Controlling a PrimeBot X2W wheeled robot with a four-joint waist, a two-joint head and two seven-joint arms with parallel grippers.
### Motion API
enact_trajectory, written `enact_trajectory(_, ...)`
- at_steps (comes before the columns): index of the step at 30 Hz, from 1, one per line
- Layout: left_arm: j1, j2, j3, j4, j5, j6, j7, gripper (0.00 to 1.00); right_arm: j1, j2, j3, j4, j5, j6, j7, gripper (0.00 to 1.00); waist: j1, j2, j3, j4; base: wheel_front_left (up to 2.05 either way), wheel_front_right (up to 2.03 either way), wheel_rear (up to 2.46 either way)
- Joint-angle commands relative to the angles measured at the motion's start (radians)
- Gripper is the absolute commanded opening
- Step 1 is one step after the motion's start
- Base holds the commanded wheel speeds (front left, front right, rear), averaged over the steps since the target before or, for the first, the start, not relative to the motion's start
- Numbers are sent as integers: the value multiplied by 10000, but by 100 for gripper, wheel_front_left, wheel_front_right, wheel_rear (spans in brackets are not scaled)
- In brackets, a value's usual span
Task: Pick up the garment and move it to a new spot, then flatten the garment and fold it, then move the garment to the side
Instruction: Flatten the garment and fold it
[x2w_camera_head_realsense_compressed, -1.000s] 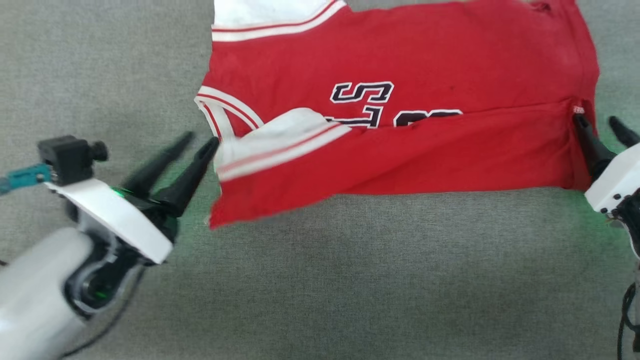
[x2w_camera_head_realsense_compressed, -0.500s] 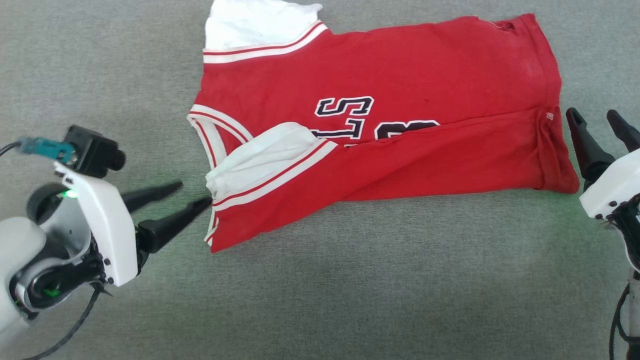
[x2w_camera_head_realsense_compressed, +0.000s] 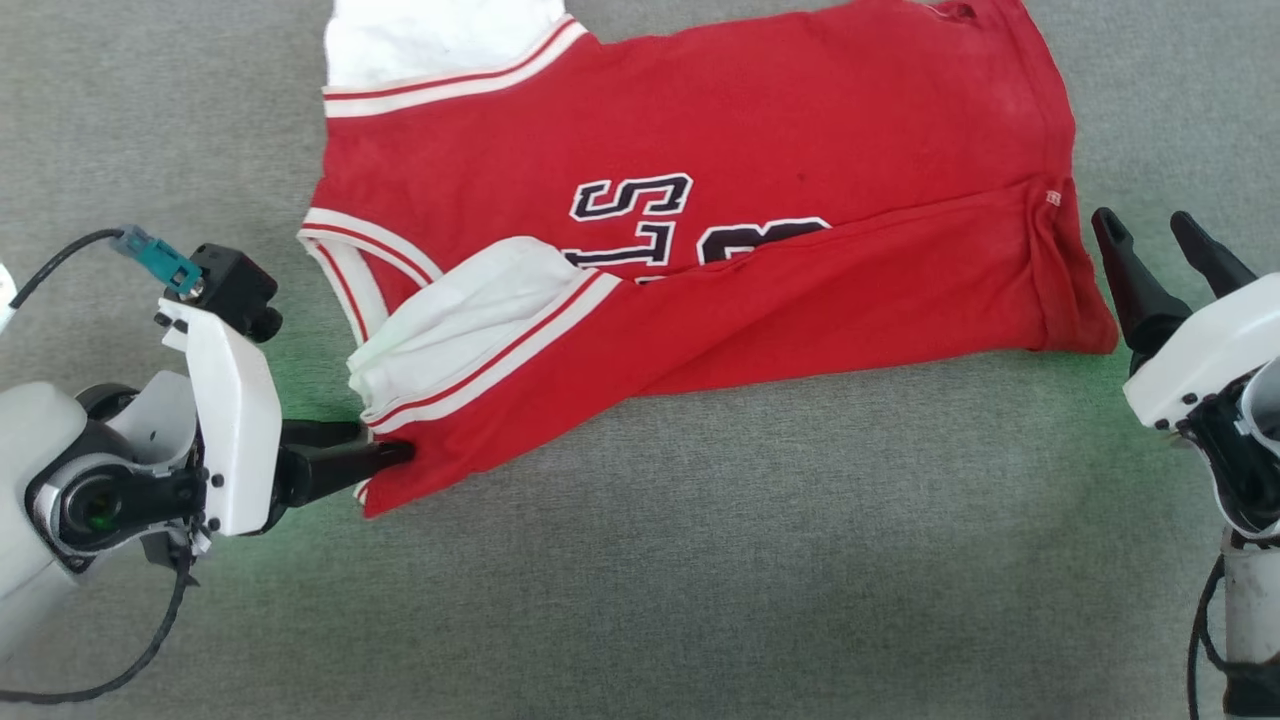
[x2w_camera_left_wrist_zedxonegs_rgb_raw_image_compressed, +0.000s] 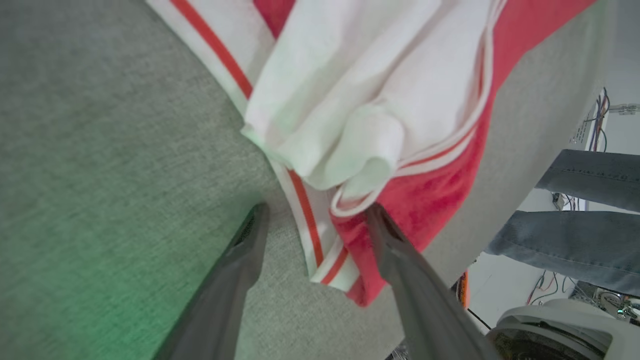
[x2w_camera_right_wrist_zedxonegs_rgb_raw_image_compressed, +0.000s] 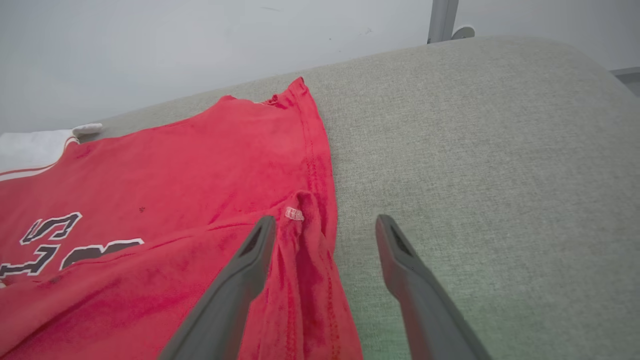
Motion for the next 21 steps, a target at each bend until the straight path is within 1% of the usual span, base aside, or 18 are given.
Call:
enact_trajectory(1,141,-287,-262,164,58,52,77,100,-88,-3,28,14,55,-8,-39,100,0,-1,59,-62,0,0,0)
enact_trajectory(3,222,-557,-286,238,-54,53,115,99,-101,-73,104,77,45,-8,56,100,0,-1,92,-103,0,0,0)
enact_trajectory(4,236,-668,-244,218,-129,53,64,53,-118,-115,172,93,53,-8,154,100,0,-1,106,-121,0,0,0)
enact_trajectory(5,262,-736,-196,206,-227,53,16,18,-127,-164,249,88,73,-8,278,100,0,-1,115,-133,0,0,0)
enact_trajectory(6,294,-751,-167,193,-266,52,-6,0,-133,-246,327,95,93,-8,448,100,0,-1,121,-138,0,0,0)
enact_trajectory(8,226,-680,-122,71,14,42,-165,0,-163,-454,575,120,132,-8,1007,100,0,-1,150,-153,0,0,0)
enact_trajectory(12,189,-592,-23,-186,214,42,-513,0,-359,-937,1053,22,202,-8,2313,100,0,-1,254,-81,0,0,0)
enact_trajectory(17,12,-783,48,-559,375,42,-829,0,-693,-1515,1419,227,79,-8,3771,100,0,-1,353,201,0,0,0)
enact_trajectory(20,-79,-912,44,-643,561,42,-1024,0,-720,-1731,1701,507,42,-7,4714,100,0,-1,368,384,0,0,0)
enact_trajectory(21,-85,-961,40,-654,577,42,-1101,0,-650,-1764,1777,554,78,-7,4898,88,0,-1,360,443,0,0,0)
